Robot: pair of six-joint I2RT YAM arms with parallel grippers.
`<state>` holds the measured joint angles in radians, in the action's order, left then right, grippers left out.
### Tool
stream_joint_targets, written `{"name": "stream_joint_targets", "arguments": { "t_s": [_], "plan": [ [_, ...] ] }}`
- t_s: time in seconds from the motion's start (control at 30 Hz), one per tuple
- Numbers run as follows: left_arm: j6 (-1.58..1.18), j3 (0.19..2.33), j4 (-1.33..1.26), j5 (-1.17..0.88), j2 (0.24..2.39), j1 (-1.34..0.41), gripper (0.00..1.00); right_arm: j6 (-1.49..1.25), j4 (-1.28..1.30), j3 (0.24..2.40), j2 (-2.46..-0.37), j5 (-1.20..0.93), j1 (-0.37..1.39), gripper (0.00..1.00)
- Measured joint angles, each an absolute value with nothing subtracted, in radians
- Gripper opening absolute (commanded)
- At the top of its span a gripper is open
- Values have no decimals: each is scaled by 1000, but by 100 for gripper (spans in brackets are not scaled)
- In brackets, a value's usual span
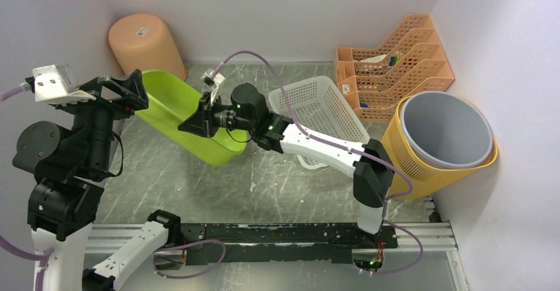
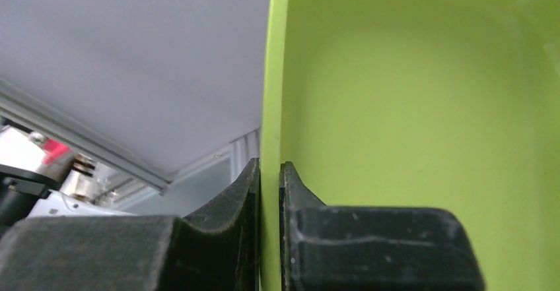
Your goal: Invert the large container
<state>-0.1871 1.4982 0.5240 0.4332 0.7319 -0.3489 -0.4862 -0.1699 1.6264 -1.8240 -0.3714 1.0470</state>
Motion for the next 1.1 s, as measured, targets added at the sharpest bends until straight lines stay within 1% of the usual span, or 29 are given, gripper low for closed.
{"name": "stream_joint_targets", "arguments": {
  "t_s": [0.2,0.3,0.5,0.7,0.9,1.1],
  "plan": [
    [-187,1494,527,425,746,-349,100,-757,-502,1411,-1904,-450,968,0],
    [-187,1489,530,422,752,-349,100,-867,-646,1348,-1934,-494,920,0],
    [-187,1487,531,422,757,-349,100,-1114,-957,1244,-1939,-559,748,0],
    [-187,1487,534,422,765,-349,100,-1182,-1026,1229,-1951,-584,595,0],
    [-187,1486,537,422,773,-349,100,-1180,-1016,1242,-1965,-599,521,0],
    [-187,1481,537,422,778,-349,100,-1307,-1191,1230,-2030,-647,457,0]
  ]
}}
